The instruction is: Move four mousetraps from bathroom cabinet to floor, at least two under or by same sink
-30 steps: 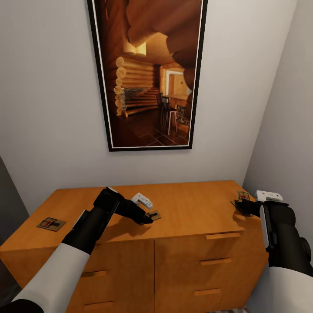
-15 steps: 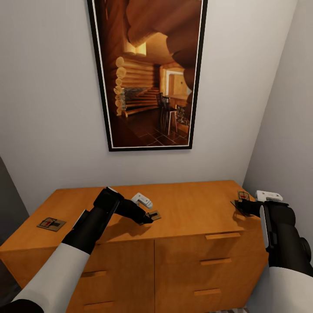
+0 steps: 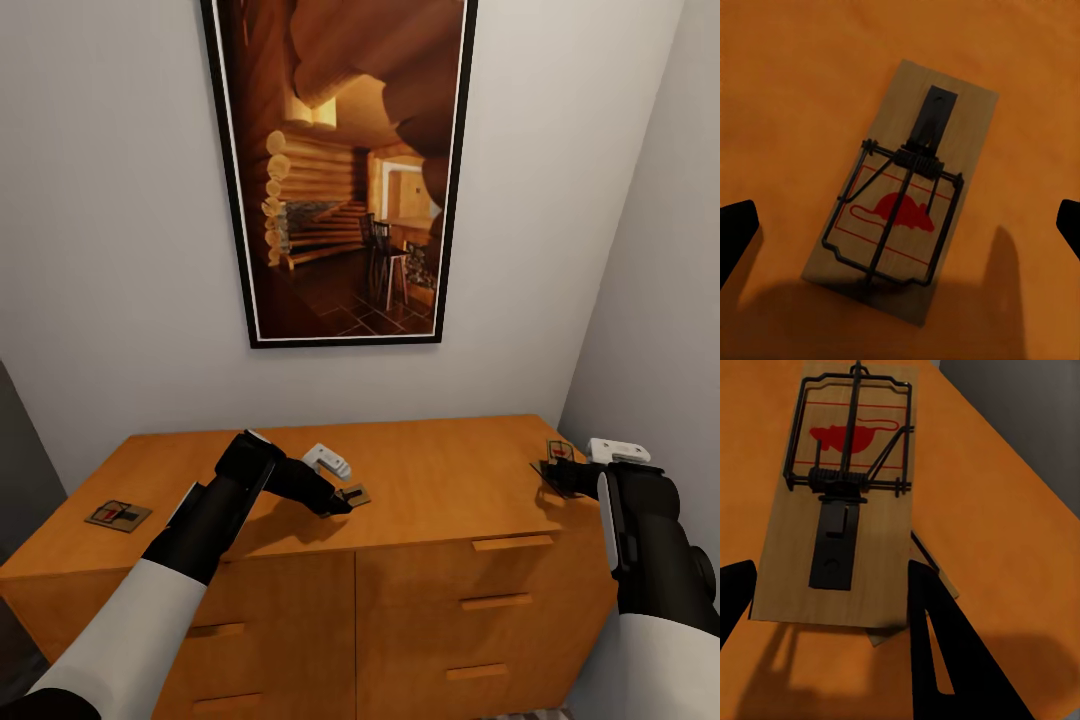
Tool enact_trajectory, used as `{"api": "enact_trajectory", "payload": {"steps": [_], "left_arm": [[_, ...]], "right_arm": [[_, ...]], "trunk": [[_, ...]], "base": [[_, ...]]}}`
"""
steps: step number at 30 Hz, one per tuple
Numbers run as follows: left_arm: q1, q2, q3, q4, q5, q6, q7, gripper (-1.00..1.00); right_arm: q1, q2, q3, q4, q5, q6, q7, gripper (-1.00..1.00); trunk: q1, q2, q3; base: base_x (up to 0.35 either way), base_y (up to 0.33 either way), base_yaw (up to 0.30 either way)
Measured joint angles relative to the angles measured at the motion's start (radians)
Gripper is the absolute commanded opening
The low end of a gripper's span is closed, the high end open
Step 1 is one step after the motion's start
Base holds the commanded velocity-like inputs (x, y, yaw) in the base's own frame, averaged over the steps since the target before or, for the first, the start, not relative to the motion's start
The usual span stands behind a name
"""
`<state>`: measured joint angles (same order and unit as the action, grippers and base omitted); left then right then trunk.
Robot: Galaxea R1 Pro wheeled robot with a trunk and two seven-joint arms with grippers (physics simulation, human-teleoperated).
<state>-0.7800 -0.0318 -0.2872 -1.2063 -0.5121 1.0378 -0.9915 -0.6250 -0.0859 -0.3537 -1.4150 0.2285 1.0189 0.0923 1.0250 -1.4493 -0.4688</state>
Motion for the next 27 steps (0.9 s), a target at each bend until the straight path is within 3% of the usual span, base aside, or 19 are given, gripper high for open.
{"api": "enact_trajectory", "payload": {"steps": [11, 27], "left_arm": [[0.002, 0.001, 0.014, -0.012, 0.001, -0.007, 0.001, 1.0], [0.001, 0.002, 0.014, -0.015, 0.003, -0.007, 0.0, 1.0]], "right_arm": [[0.0, 0.0, -0.008, -0.031, 0.019, 0.02, -0.004, -1.0], [-0.001, -0.027, -0.007, -0.055, 0.019, 0.024, -0.001, -1.0]], "trunk": [[0.0, 0.0, 0.0], [0.0, 0.0, 0.0]], "base": [[0.0, 0.0, 0.0], [0.0, 0.0, 0.0]]}}
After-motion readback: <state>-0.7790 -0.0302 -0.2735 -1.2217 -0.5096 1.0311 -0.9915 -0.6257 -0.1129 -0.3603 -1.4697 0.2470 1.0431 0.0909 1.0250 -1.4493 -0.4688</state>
